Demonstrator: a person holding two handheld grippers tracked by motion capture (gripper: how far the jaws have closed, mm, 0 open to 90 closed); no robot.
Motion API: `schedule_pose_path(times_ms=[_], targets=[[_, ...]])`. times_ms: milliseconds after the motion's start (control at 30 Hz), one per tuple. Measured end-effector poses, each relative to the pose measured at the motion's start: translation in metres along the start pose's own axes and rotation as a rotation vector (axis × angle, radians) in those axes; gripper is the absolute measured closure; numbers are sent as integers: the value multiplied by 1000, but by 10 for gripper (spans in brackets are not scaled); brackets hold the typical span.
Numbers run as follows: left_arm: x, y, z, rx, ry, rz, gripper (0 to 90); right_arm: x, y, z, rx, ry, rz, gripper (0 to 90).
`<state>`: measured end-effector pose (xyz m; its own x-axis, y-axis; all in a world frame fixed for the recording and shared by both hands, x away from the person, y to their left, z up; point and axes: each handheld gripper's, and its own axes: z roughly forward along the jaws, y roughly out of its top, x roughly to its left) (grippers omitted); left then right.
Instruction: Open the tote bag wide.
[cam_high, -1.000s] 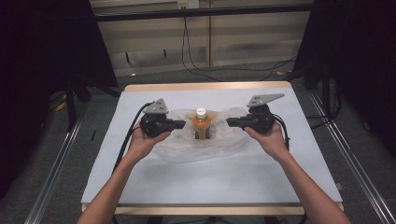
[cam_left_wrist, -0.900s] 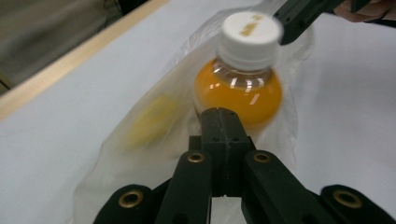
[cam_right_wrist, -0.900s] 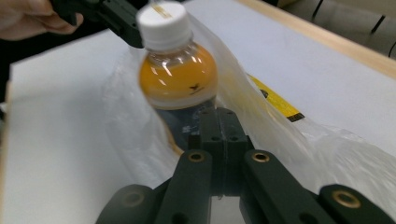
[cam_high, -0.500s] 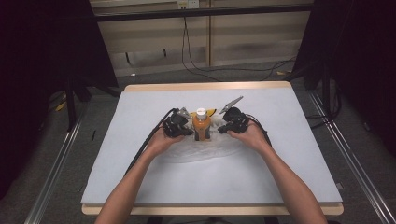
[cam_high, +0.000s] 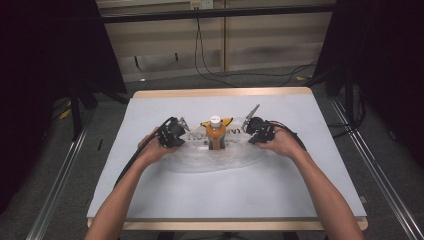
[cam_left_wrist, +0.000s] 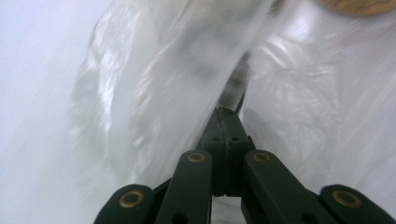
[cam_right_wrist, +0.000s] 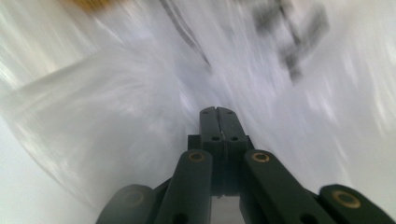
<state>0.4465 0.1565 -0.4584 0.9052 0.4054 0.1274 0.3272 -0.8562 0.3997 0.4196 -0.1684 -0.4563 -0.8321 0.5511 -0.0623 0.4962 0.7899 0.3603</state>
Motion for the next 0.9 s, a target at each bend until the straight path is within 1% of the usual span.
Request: schedule_pose_path(times_ms=[33, 67, 133, 167, 200, 233, 267, 300, 333, 367, 400, 467, 500, 533, 567, 600, 667, 700, 733, 767, 800, 833, 867, 900], targets=[[3, -3, 0, -9, -6, -14, 900, -4, -5, -2, 13, -10, -3, 900], [5, -3, 0, -13, -11, -13, 900, -7, -9, -3, 14, -8, 4, 900], [2, 0, 1, 3, 21, 18, 900, -9, -14, -4, 13, -12, 9, 900], [2, 1, 1, 16, 32, 28, 900, -8, -14, -5, 22, -15, 12, 900], [2, 3, 2, 34, 65, 47, 900, -9, -14, -4, 20, -30, -13, 900], [3, 3, 3, 28, 71, 32, 900, -11, -14, -4, 23, -39, -5, 900], [7, 4, 4, 18, 58, 18, 900, -11, -13, -4, 21, -64, -4, 900], [10, 3, 4, 7, 43, -6, 900, -12, -13, -3, 17, -81, -2, 900], [14, 2, 5, -12, 40, -21, 900, -13, -13, -2, 8, -89, 8, 900], [16, 1, 5, -19, 34, -29, 900, -14, -12, 0, -2, -109, 4, 900], [18, 1, 5, -23, 27, -33, 900, -14, -11, 0, -5, -109, 12, 900], [20, 1, 5, -22, 19, -24, 900, -19, -13, 0, -18, -85, 22, 900], [21, 1, 6, -28, 13, -26, 900, -21, -14, 0, -26, -74, 19, 900], [22, 1, 6, -25, 11, -25, 900, -22, -16, -1, -27, -60, 25, 900], [21, 1, 5, -23, 2, -20, 900, -23, -17, -1, -34, -55, 29, 900], [20, 1, 4, -6, -14, 3, 900, -24, -18, -1, -37, -42, 30, 900], [19, 0, 2, 10, -31, 21, 900, -22, -20, -4, -24, -5, 28, 900], [18, -1, 1, 17, -29, 20, 900, -22, -22, -5, -16, 15, 13, 900], [17, -2, 0, 21, -21, 22, 900, -21, -23, -6, -11, 24, 13, 900], [16, -2, 0, 24, -23, 24, 900, -20, -25, -8, -1, 33, 19, 900], [16, -2, 0, 28, -30, 27, 900, -21, -26, -9, 2, 33, 7, 900], [15, -3, -2, 33, -60, 26, 900, -20, -28, -10, 10, 36, 11, 900], [15, -4, -3, 37, -72, 33, 900, -20, -29, -10, 10, 40, 8, 900], [13, -5, -4, 32, -73, 41, 900, -18, -31, -11, 18, 52, 12, 900]])
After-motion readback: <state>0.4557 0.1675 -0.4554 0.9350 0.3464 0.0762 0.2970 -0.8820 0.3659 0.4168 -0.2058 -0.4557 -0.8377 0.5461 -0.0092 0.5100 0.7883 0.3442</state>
